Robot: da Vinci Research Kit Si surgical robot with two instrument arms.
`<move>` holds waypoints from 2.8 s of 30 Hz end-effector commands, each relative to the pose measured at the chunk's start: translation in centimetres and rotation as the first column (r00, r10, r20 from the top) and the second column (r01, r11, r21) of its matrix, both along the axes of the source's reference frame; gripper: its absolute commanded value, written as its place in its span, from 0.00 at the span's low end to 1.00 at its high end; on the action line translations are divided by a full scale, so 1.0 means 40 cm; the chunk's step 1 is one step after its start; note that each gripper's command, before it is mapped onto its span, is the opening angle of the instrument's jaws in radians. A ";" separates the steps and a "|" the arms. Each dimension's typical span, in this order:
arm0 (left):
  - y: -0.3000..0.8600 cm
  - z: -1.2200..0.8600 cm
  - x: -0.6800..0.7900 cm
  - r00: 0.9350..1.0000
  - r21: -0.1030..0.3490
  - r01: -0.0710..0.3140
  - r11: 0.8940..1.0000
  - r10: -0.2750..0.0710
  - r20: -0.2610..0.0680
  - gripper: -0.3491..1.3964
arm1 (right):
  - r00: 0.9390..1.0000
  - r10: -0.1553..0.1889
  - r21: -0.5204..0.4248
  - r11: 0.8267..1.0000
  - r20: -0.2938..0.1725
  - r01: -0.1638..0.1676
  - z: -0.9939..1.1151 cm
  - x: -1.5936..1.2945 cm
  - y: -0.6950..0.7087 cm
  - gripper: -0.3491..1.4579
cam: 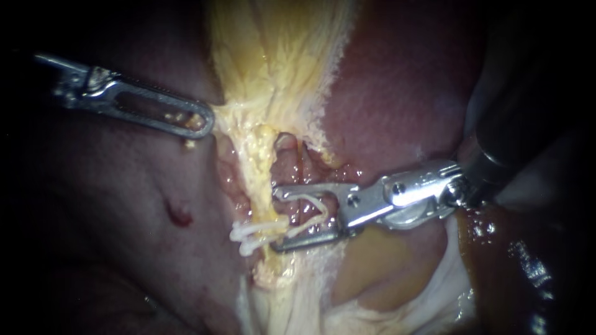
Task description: Clipping third clip left tube
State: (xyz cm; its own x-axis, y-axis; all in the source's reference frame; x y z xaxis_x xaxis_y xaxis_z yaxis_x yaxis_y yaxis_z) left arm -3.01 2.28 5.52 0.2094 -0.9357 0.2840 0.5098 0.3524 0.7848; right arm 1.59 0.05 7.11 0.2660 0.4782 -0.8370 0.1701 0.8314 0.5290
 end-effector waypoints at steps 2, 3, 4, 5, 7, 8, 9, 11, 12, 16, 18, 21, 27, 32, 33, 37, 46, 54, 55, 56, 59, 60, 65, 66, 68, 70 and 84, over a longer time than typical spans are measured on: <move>0.0000 0.0001 0.0000 1.000 0.000 0.000 1.000 0.000 0.000 0.00 | 1.000 -0.010 0.007 1.000 -0.009 0.010 -0.0001 0.0009 0.0001 0.47; 0.0000 0.0001 0.0000 1.000 0.000 0.000 1.000 0.000 0.000 0.00 | 1.000 -0.015 0.024 1.000 -0.015 0.016 0.0000 0.0014 0.0002 0.47; 0.0000 0.0001 0.0000 1.000 0.000 0.000 1.000 0.000 0.000 0.00 | 1.000 -0.017 0.030 0.999 -0.022 0.017 0.0000 0.0017 0.0002 0.46; 0.0000 0.0001 0.0000 1.000 0.000 0.000 1.000 0.000 0.000 0.00 | 0.999 -0.015 0.042 0.999 -0.034 0.016 0.0001 0.0020 0.0002 0.46; 0.0000 0.0001 0.0000 1.000 0.000 0.000 1.000 0.000 0.000 0.00 | 0.998 -0.013 0.054 0.998 -0.054 0.016 0.0001 0.0026 0.0003 0.46; 0.0000 0.0001 0.0000 1.000 0.000 0.000 1.000 0.000 0.000 0.00 | 0.998 -0.013 0.066 0.998 -0.063 0.017 0.0001 0.0030 0.0004 0.46; 0.0000 0.0001 0.0000 1.000 0.000 0.000 1.000 0.000 0.000 0.00 | 0.998 -0.016 0.072 0.997 -0.068 0.020 0.0001 0.0033 0.0004 0.46; 0.0000 0.0001 0.0000 1.000 0.000 0.000 1.000 0.000 0.000 0.00 | 0.996 -0.016 0.084 0.996 -0.086 0.024 0.0001 0.0041 0.0005 0.46; 0.0000 0.0001 0.0000 1.000 0.000 0.000 1.000 0.000 0.000 0.00 | 0.996 -0.018 0.090 0.996 -0.090 0.027 0.0002 0.0046 0.0006 0.46; 0.0000 0.0001 0.0000 1.000 0.000 0.000 1.000 0.000 0.000 0.00 | 0.993 -0.021 0.120 0.992 -0.118 0.035 0.0002 0.0065 0.0007 0.46; 0.0000 0.0001 0.0000 1.000 0.000 0.000 1.000 0.000 0.000 0.00 | 0.991 -0.023 0.132 0.990 -0.133 0.041 0.0001 0.0075 0.0007 0.46; 0.0000 0.0001 0.0000 1.000 0.000 0.000 1.000 0.000 0.000 0.00 | 0.989 -0.030 0.143 0.988 -0.144 0.051 0.0003 0.0092 0.0006 0.46; 0.0000 0.0002 -0.0001 1.000 0.000 0.000 1.000 0.000 0.000 0.00 | 0.987 -0.031 0.162 0.985 -0.160 0.057 0.0020 0.0135 0.0001 0.46; 0.0000 0.0003 -0.0001 1.000 0.000 0.000 1.000 0.000 0.000 0.00 | 0.986 -0.027 0.169 0.984 -0.164 0.055 0.0034 0.0158 -0.0003 0.46; 0.0000 0.0003 -0.0001 1.000 0.000 0.000 1.000 0.000 0.000 0.00 | 0.986 -0.028 0.168 0.984 -0.165 0.056 0.0036 0.0160 -0.0003 0.46; 0.0000 0.0003 -0.0001 1.000 0.000 0.000 1.000 0.000 0.000 0.00 | 0.986 -0.026 0.170 0.984 -0.165 0.055 0.0045 0.0163 -0.0002 0.46; 0.0000 0.0003 -0.0002 1.000 0.000 0.000 1.000 0.000 0.000 0.00 | 0.986 -0.015 0.199 0.979 -0.168 0.049 0.0053 0.0174 0.0011 0.46; 0.0000 0.0002 -0.0002 1.000 0.000 0.000 1.000 0.000 0.000 0.00 | 0.988 0.020 0.217 0.976 -0.150 0.013 0.0047 0.0175 0.0045 0.47; 0.0000 0.0002 -0.0002 1.000 0.000 0.000 1.000 0.000 0.000 0.00 | 0.988 0.023 0.223 0.975 -0.150 0.011 0.0047 0.0174 0.0049 0.47; 0.0000 0.0002 -0.0002 1.000 0.000 0.000 1.000 0.000 0.000 0.00 | 0.988 0.027 0.233 0.973 -0.151 0.009 0.0046 0.0173 0.0054 0.47; 0.0000 0.0002 -0.0002 1.000 0.000 0.000 1.000 0.000 0.000 0.00 | 0.987 0.036 0.249 0.969 -0.154 0.004 0.0039 0.0173 0.0068 0.47; 0.0000 0.0002 -0.0002 1.000 0.000 0.000 1.000 0.000 0.000 0.00 | 0.987 0.038 0.253 0.968 -0.155 0.003 0.0036 0.0173 0.0071 0.47; 0.0001 0.0004 -0.0001 1.000 0.000 0.000 1.000 0.000 0.000 0.00 | 0.985 0.053 0.287 0.958 -0.165 -0.003 0.0027 0.0172 0.0083 0.47; 0.0001 0.0004 -0.0001 1.000 0.000 0.000 1.000 0.000 0.000 0.00 | 0.985 0.054 0.289 0.957 -0.166 -0.004 0.0028 0.0173 0.0084 0.47; 0.0001 0.0005 -0.0001 1.000 0.000 0.000 1.000 0.000 0.000 0.00 | 0.984 0.058 0.298 0.955 -0.169 -0.005 0.0028 0.0175 0.0084 0.47; 0.0001 0.0005 -0.0001 1.000 0.000 0.000 1.000 0.000 0.000 0.00 | 0.984 0.059 0.300 0.954 -0.171 -0.005 0.0028 0.0177 0.0084 0.47; 0.0004 0.0008 -0.0002 1.000 0.000 0.000 1.000 0.000 0.000 0.00 | 0.970 0.062 0.369 0.929 -0.237 0.030 -0.0043 0.0186 0.0074 0.47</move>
State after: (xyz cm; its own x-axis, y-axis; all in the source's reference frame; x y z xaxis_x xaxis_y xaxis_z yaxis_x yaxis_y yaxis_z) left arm -3.02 2.29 5.55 0.2093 -0.9356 0.2844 0.5102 0.3526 0.7844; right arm 2.32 0.35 6.91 0.0672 0.7682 -0.6366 0.3303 0.5850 0.7408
